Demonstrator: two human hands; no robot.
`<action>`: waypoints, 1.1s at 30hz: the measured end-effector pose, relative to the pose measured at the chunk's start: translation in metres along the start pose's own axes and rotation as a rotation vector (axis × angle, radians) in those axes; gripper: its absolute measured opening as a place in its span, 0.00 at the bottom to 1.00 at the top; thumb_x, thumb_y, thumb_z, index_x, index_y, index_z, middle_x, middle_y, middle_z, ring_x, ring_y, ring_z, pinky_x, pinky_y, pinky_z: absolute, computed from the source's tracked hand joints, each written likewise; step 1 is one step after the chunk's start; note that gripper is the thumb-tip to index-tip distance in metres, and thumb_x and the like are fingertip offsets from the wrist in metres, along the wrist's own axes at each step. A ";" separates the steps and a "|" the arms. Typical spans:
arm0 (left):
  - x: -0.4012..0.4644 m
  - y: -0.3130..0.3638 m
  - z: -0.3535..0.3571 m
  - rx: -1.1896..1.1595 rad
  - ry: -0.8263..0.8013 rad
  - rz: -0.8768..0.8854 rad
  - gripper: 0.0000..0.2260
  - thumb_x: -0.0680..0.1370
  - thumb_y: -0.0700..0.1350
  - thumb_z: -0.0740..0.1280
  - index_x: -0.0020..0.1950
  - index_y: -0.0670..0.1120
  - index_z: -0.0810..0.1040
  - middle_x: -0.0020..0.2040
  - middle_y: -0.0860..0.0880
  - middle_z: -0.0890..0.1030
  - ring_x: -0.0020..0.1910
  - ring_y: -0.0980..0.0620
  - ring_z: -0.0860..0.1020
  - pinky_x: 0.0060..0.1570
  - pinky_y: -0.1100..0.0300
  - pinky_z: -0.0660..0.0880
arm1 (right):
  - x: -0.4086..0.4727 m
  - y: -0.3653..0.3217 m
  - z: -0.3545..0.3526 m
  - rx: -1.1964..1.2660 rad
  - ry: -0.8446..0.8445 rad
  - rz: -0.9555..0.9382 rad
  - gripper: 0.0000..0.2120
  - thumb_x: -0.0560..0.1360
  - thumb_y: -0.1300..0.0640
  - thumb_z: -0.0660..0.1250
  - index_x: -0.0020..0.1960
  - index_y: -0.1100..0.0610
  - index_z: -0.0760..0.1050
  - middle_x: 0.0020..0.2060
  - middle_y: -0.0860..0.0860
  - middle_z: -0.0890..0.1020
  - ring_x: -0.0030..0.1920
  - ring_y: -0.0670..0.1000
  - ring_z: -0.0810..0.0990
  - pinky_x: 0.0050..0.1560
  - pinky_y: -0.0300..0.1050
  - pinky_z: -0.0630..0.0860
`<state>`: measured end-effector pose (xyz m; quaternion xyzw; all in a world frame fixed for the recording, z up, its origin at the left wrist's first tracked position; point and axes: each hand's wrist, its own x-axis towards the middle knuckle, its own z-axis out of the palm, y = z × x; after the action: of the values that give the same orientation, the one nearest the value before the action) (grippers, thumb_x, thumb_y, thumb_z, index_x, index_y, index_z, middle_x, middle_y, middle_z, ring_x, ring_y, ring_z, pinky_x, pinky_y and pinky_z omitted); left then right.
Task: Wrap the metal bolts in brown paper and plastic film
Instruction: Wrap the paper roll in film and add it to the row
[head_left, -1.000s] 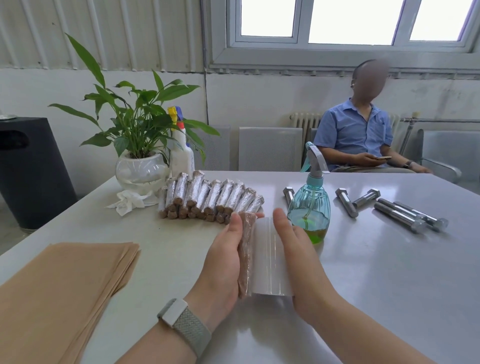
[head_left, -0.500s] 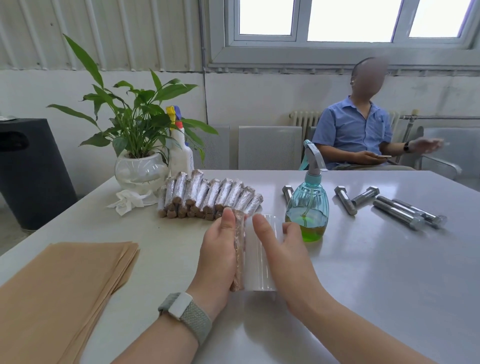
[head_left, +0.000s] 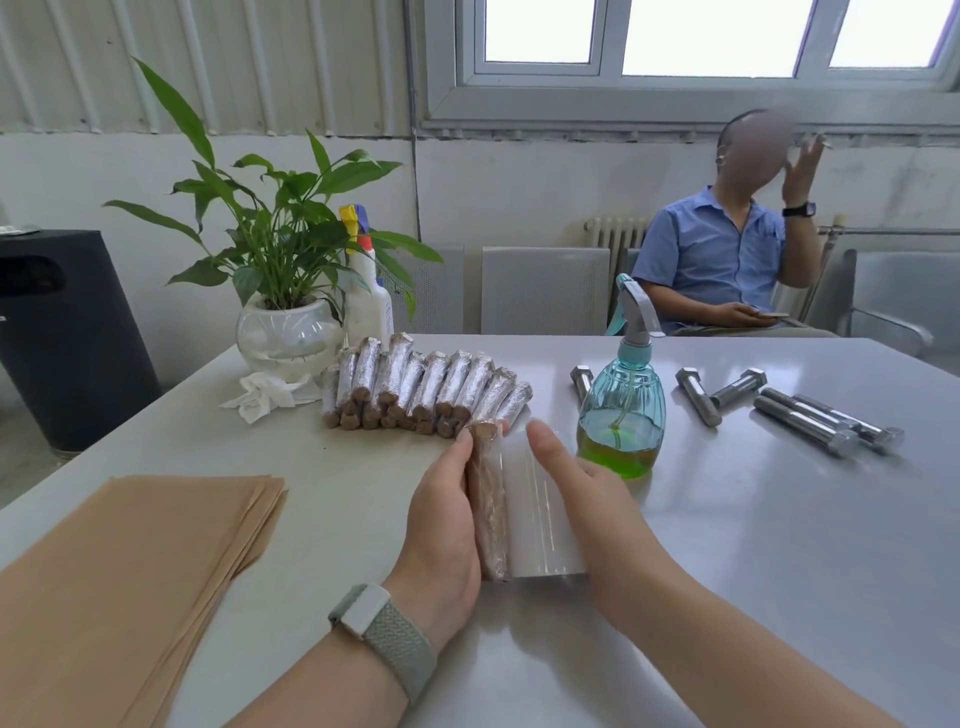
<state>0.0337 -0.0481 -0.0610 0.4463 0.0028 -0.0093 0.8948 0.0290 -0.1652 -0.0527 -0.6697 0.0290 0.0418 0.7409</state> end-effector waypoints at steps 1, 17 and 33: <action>0.001 0.000 -0.002 -0.008 0.001 -0.009 0.19 0.83 0.53 0.57 0.53 0.45 0.85 0.54 0.40 0.84 0.51 0.44 0.84 0.40 0.55 0.81 | -0.001 -0.003 -0.003 0.012 -0.080 0.026 0.35 0.60 0.32 0.71 0.56 0.56 0.81 0.47 0.53 0.86 0.47 0.53 0.86 0.44 0.45 0.82; 0.001 -0.002 0.002 0.335 0.026 0.242 0.23 0.69 0.60 0.69 0.54 0.44 0.75 0.44 0.49 0.82 0.42 0.54 0.82 0.41 0.60 0.79 | -0.007 0.004 0.007 -0.172 0.245 -0.247 0.40 0.58 0.17 0.55 0.49 0.51 0.70 0.41 0.45 0.79 0.39 0.40 0.79 0.46 0.47 0.77; 0.002 -0.001 -0.001 0.197 -0.082 0.042 0.22 0.82 0.57 0.56 0.60 0.43 0.80 0.54 0.42 0.84 0.53 0.47 0.83 0.45 0.55 0.81 | -0.004 -0.002 -0.005 -0.031 0.062 -0.095 0.37 0.60 0.26 0.65 0.54 0.54 0.80 0.47 0.53 0.85 0.50 0.54 0.84 0.50 0.50 0.82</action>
<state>0.0357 -0.0482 -0.0625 0.5314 -0.0440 -0.0087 0.8459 0.0257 -0.1708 -0.0505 -0.6826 0.0195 -0.0139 0.7304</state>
